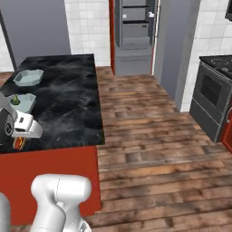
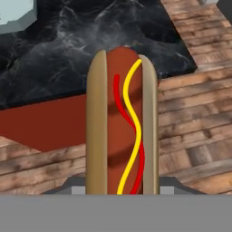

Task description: Place the cold items (broccoli and pear) from the fridge in one tupperware on the dining counter. Place the warm items (hot dog and kebab skewer) in the stove area in another tupperware.

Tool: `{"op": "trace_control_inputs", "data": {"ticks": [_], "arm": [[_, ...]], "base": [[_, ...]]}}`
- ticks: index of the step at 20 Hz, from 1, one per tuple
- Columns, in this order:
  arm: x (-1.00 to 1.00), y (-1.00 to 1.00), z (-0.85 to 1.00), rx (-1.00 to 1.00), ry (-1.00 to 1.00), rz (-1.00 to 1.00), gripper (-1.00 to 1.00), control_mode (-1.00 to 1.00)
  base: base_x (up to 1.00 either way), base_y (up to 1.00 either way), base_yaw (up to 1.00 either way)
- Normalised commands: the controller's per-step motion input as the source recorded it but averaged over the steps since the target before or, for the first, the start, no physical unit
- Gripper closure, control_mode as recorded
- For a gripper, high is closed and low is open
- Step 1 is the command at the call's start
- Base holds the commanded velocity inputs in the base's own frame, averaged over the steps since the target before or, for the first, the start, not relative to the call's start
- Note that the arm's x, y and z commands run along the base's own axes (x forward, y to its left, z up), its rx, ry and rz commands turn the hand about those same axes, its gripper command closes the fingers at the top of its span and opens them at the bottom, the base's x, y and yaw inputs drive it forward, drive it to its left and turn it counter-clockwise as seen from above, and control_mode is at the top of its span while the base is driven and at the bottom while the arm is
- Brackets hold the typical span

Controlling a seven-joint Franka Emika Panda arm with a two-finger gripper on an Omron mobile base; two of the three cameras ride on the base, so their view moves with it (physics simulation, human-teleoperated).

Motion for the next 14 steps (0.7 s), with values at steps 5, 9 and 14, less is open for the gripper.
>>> {"op": "trace_control_inputs", "data": {"ticks": [5,9,14], "arm": [[0.00,0.00,0.00,0.00,0.00,0.00,1.00,1.00],[0.00,0.00,0.00,0.00,0.00,0.00,1.00,1.00],[0.00,0.00,0.00,0.00,0.00,0.00,1.00,1.00]], "base": [[0.00,1.00,-0.25],[0.00,1.00,-0.29],[0.00,1.00,-0.31]]}}
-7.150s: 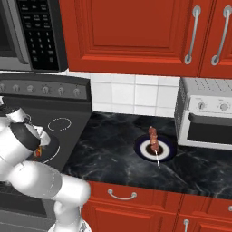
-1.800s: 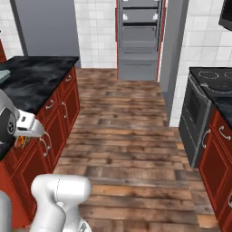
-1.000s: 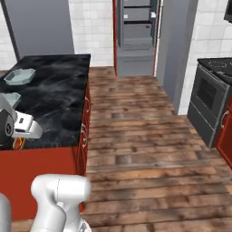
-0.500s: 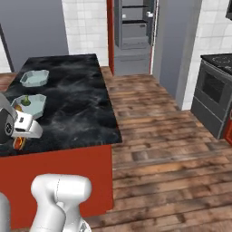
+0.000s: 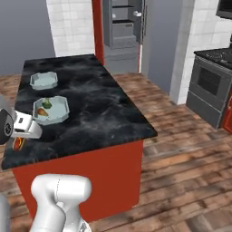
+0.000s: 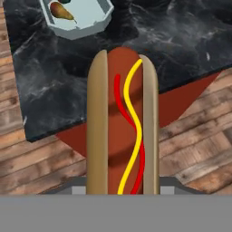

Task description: Place the cold items (broccoli and pear) from the fridge in one tupperware on the dining counter. Place the warm items (hot dog and kebab skewer) in the stove area in another tupperware.

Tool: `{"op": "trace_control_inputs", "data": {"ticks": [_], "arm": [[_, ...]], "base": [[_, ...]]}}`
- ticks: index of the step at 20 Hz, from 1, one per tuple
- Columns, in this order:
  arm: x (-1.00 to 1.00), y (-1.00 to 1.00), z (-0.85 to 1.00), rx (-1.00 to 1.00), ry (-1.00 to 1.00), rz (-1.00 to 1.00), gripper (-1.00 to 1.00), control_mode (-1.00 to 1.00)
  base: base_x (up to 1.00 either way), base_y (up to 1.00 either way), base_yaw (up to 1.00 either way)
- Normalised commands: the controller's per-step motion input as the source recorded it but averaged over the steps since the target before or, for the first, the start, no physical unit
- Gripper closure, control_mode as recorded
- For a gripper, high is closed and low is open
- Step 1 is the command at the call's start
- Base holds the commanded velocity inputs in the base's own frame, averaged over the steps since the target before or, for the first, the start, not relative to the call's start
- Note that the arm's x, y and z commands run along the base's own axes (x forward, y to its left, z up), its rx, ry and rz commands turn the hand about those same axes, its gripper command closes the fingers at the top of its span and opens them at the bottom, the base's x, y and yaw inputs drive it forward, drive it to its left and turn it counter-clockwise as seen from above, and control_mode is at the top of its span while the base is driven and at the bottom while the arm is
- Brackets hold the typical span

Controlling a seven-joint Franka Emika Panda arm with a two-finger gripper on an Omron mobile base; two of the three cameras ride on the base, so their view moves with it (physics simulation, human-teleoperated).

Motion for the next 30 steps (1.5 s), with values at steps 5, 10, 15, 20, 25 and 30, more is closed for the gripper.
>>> {"op": "trace_control_inputs", "data": {"ticks": [5,10,15,20,25,30], "arm": [[0.00,0.00,0.00,0.00,0.00,0.00,1.00,1.00],[0.00,0.00,0.00,0.00,0.00,0.00,1.00,1.00],[0.00,0.00,0.00,0.00,0.00,0.00,1.00,1.00],[0.00,0.00,0.00,0.00,0.00,0.00,1.00,1.00],[0.00,0.00,0.00,0.00,0.00,0.00,1.00,1.00],[0.00,0.00,0.00,0.00,0.00,0.00,1.00,1.00]], "base": [[0.00,1.00,-0.36],[0.00,1.00,-0.41],[0.00,1.00,-0.42],[0.00,1.00,-0.43],[0.02,1.00,-0.45],[0.09,1.00,-0.43]]}}
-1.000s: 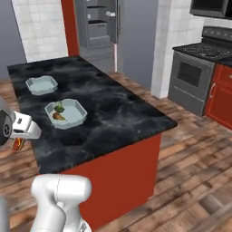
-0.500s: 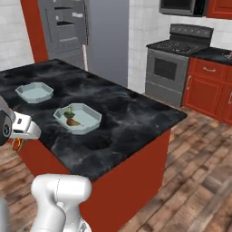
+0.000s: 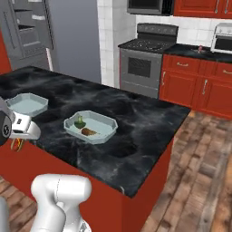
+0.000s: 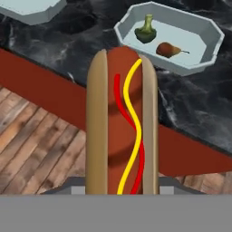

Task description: Place the cold items (broccoli and pear) from the fridge in one tupperware on the dining counter. Place the warm items (hot dog and kebab skewer) in the stove area in another tupperware.

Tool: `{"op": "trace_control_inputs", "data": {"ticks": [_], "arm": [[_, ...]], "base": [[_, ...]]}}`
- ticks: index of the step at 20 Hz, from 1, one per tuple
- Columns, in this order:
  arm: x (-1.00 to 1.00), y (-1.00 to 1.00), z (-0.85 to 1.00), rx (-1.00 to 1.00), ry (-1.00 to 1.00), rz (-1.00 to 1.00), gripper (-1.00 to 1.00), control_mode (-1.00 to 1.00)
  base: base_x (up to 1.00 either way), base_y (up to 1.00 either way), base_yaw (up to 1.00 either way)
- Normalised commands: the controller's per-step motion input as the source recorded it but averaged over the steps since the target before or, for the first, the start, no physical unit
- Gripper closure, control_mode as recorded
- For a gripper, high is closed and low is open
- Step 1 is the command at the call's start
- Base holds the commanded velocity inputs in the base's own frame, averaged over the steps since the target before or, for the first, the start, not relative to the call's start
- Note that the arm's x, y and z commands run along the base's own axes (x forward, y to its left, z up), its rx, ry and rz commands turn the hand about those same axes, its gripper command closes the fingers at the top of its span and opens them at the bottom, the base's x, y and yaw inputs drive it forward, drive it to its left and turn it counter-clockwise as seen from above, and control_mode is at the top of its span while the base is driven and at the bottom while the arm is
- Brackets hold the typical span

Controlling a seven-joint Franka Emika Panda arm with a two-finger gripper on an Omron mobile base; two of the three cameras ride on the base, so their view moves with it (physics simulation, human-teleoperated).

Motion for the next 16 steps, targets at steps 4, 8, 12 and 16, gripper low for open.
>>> {"op": "trace_control_inputs", "data": {"ticks": [4,8,12,16], "arm": [[0.00,0.00,0.00,0.00,0.00,0.00,1.00,1.00],[0.00,0.00,0.00,0.00,0.00,0.00,1.00,1.00],[0.00,0.00,0.00,0.00,0.00,0.00,1.00,1.00],[0.00,0.00,0.00,0.00,0.00,0.00,1.00,1.00]], "base": [[0.20,1.00,-0.43],[0.35,1.00,-0.44],[0.08,1.00,-0.35],[0.36,1.00,-0.37]]}}
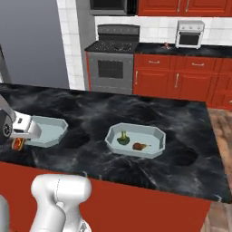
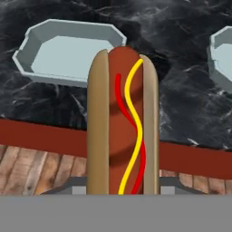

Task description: Place the cold items (broccoli and pear) from the fridge in one tupperware on the dining counter. Place the warm items (hot dog and kebab skewer) in the stove area in another tupperware.

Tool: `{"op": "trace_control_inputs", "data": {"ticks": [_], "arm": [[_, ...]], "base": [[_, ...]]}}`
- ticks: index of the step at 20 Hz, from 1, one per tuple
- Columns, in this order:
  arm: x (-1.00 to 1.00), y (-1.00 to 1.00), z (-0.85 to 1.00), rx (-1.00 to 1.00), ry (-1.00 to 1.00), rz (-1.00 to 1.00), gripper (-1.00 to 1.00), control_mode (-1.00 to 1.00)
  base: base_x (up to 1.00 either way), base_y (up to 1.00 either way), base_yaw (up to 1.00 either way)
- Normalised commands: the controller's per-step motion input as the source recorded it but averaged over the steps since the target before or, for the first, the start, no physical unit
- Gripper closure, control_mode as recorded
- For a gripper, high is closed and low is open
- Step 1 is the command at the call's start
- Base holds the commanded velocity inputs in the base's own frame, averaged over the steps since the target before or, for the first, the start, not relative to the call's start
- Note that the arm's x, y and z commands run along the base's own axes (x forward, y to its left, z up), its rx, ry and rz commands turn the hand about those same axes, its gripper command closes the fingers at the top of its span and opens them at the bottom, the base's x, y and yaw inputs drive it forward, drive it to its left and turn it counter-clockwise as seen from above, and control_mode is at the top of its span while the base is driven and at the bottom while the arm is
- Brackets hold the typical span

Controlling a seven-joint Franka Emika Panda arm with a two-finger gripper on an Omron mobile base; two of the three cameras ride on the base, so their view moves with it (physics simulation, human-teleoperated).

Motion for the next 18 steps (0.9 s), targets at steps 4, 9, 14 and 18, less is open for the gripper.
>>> {"op": "trace_control_inputs", "data": {"ticks": [4,9,14,18], "arm": [[0.00,0.00,0.00,0.00,0.00,0.00,1.00,1.00],[0.20,0.03,0.00,0.00,0.01,0.00,1.00,-1.00],[0.99,0.00,-0.03,0.06,0.17,0.49,1.00,-1.00],[0.62,0.00,-0.32,0.00,0.12,0.96,1.00,-1.00]], "base": [[0.46,0.99,-0.37],[0.68,0.41,-0.11],[0.00,0.00,0.00],[0.00,0.00,0.00]]}}
